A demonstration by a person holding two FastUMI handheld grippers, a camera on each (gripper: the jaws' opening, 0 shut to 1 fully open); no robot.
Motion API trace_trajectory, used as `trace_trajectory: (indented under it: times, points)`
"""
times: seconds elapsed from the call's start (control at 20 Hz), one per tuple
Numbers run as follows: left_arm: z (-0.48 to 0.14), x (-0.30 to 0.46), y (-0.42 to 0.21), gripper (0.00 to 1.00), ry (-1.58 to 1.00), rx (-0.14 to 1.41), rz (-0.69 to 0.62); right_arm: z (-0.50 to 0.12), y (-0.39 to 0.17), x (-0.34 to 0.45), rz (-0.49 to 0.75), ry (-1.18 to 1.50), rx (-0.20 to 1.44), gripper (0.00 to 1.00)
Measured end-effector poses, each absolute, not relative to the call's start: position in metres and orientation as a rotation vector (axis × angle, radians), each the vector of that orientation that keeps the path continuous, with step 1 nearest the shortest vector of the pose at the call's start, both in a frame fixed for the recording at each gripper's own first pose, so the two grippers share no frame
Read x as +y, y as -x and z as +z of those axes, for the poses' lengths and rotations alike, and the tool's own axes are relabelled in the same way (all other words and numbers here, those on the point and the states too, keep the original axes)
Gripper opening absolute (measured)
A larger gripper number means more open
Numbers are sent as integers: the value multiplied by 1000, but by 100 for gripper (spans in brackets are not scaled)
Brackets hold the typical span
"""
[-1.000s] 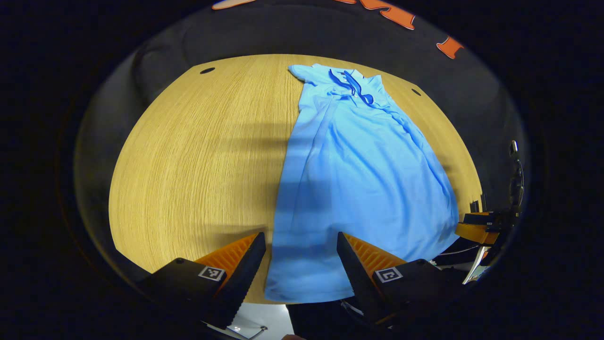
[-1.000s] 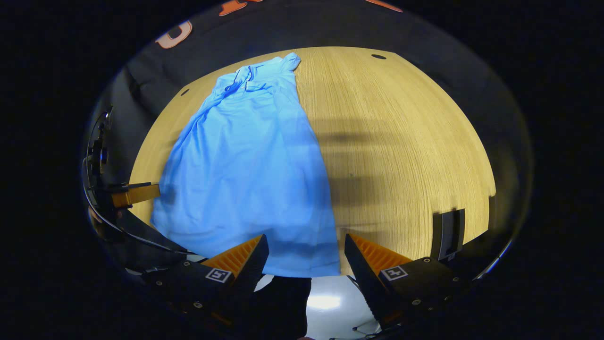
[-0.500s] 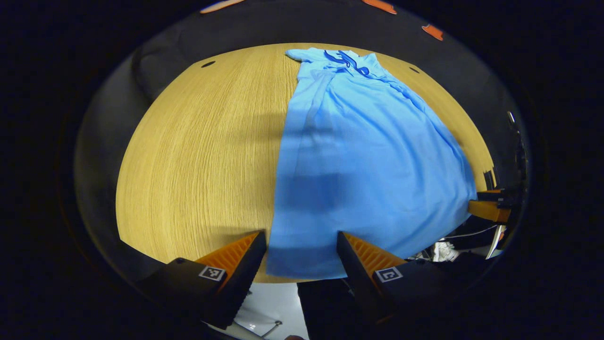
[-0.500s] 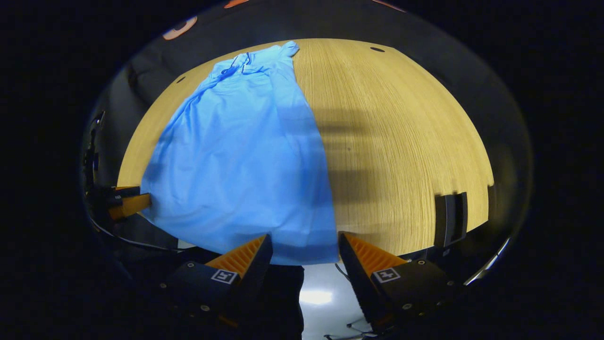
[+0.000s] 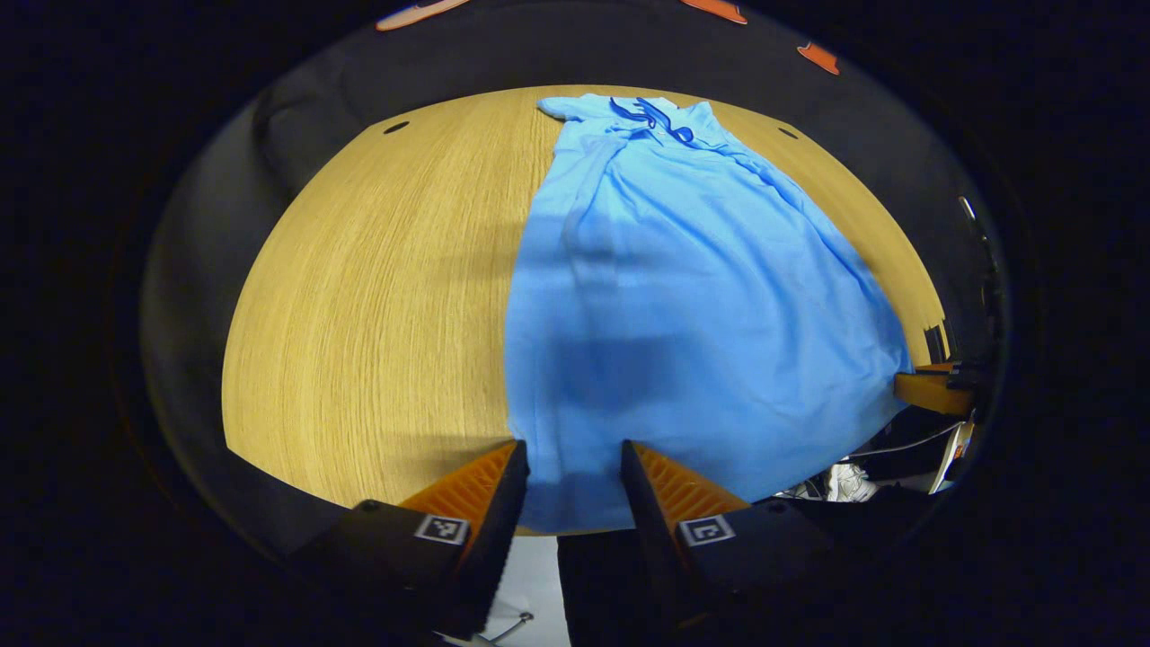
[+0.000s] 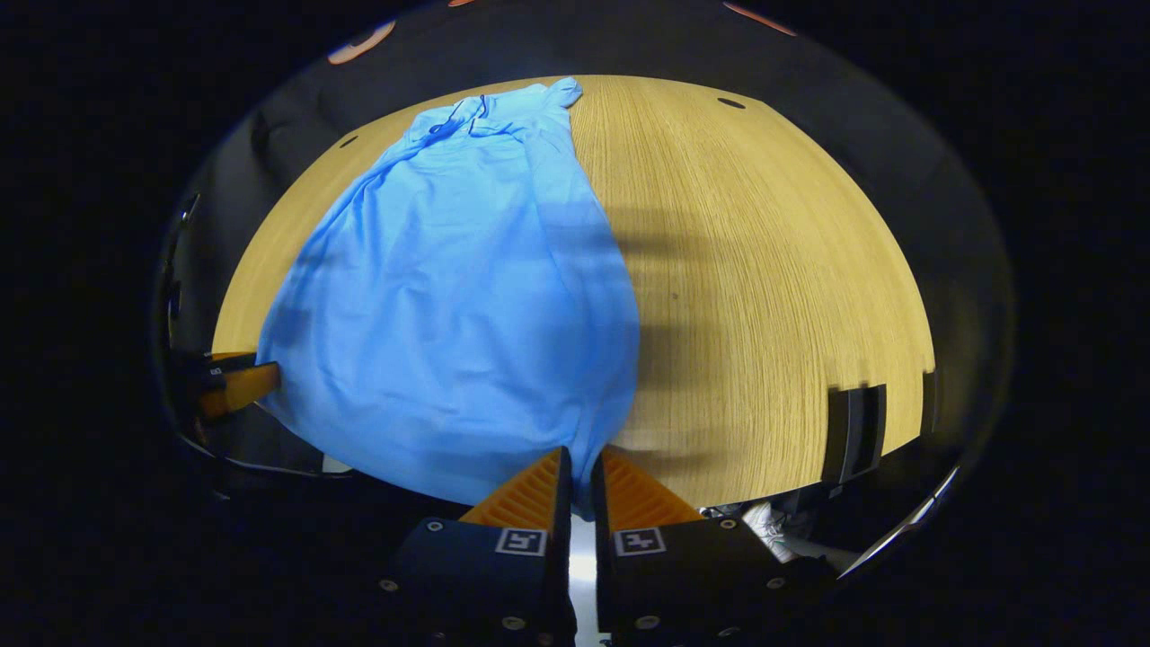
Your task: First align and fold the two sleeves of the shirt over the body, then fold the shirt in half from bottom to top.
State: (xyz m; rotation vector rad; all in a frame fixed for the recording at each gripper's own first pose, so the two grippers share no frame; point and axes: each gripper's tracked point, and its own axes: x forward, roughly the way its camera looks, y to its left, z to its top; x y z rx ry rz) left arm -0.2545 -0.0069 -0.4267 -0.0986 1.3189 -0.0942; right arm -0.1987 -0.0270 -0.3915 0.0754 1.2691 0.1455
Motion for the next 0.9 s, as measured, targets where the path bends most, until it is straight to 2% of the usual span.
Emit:
trace_trajectory:
  times: [0.1, 0.15, 0.35, 0.9]
  points:
    - [-425, -14, 253, 27, 84, 1322, -86, -392, 196, -25, 147, -133, 1266, 5]
    - [-425, -16, 253, 10, 62, 1329, -76, -391, 195, -23, 155, -151, 1265, 4]
    - [-420, -24, 249, 7, 123, 1345, -82, -380, 192, -12, 177, -253, 1246, 4]
    - [-367, -20, 189, 6, 181, 1217, -64, -317, 142, -5, 257, -339, 1108, 4]
